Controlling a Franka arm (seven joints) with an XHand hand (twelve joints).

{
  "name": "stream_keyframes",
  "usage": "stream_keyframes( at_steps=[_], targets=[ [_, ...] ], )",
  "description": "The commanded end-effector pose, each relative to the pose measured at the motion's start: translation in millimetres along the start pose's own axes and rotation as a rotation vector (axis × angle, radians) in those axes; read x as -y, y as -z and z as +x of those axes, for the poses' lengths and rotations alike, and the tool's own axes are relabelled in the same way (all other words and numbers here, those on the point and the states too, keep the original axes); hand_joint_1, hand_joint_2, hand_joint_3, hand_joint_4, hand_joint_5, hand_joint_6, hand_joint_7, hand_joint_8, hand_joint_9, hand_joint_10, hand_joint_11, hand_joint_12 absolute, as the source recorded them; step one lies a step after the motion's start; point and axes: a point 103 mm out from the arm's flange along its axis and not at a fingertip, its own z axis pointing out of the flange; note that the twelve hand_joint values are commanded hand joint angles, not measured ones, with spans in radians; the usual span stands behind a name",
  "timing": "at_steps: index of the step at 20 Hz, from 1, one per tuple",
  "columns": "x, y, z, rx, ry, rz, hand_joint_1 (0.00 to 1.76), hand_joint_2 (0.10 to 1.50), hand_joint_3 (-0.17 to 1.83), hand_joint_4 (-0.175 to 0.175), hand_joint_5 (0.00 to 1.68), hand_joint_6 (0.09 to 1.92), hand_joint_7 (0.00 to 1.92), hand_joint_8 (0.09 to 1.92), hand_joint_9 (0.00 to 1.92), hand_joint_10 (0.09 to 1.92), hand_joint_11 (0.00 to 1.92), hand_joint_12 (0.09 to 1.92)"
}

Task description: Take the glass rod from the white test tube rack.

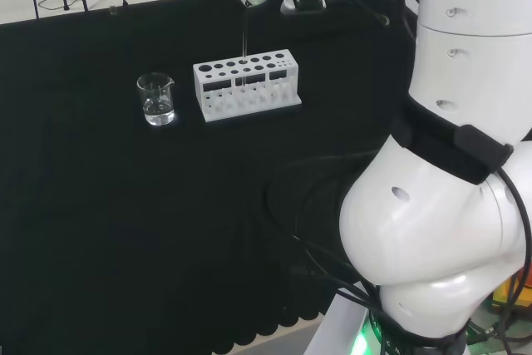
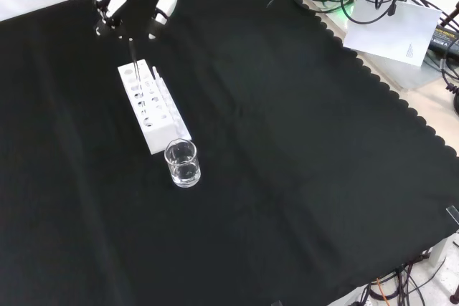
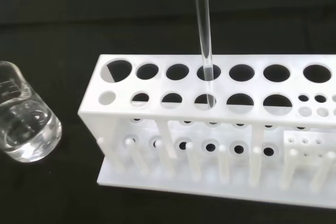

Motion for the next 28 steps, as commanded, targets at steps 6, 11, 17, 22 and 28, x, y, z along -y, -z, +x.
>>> stream_keyframes(
  at_steps=[6,11,17,22,28],
  targets=[
    [-39.4,-20.3,3.0,0.006,0.019,-0.089,0.68,1.21,-0.17,-0.175,0.41,0.33,0.8,0.91,0.86,0.79,0.34,1.36],
    [-38.4,-12.8,7.6,0.003,0.059,-0.146,0.82,1.2,-0.17,-0.175,0.54,0.87,1.1,0.93,1.16,0.81,0.69,1.25],
    [-37.7,-18.0,10.8,0.023,0.102,-0.159,0.94,1.2,-0.17,-0.175,0.69,0.95,1.26,0.92,1.34,0.8,0.94,1.16],
    [-38.7,-19.4,10.4,0.023,0.11,-0.132,1.03,1.19,-0.17,-0.175,0.75,0.95,1.31,0.92,1.41,0.8,1.09,1.08],
    [-40.3,-21.4,7.9,0.013,0.112,-0.122,1.16,1.18,-0.1,-0.175,0.89,1.07,1.22,0.96,1.53,0.81,1.37,0.89]
  ],
)
